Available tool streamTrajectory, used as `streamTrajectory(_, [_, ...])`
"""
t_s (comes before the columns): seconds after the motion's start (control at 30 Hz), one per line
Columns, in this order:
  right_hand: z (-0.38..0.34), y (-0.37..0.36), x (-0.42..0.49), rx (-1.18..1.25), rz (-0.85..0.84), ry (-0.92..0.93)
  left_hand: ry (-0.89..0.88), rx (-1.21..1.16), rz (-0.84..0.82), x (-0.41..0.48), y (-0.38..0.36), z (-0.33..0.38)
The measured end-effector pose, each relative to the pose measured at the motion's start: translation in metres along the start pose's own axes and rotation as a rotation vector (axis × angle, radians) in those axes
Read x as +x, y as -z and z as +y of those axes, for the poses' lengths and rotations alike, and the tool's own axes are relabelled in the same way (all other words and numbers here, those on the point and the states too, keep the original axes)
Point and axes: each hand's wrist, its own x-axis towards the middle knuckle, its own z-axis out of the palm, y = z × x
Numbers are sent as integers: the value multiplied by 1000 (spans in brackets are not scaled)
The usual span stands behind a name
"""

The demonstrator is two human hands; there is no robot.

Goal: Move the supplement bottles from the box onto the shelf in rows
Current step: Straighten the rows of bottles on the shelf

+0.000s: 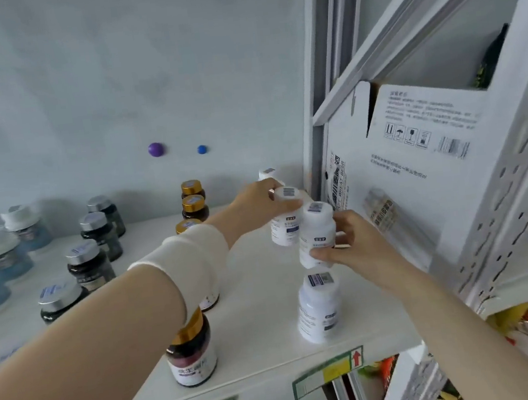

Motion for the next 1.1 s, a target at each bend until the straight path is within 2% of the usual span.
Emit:
streamTrajectory(0.23, [26, -15, 21, -59, -84, -27, 8, 76, -85, 21, -8, -11])
streamTrajectory(0.5, [36, -22, 28, -74, -152, -1, 49, 209, -75, 22, -14, -18])
streamTrajectory(0.8, [39, -17, 23, -2, -173, 44, 66, 185, -113, 23, -10, -21])
streamTrajectory(1.1, [36, -7, 25, -50, -211, 50, 36, 136, -96, 23, -13, -21])
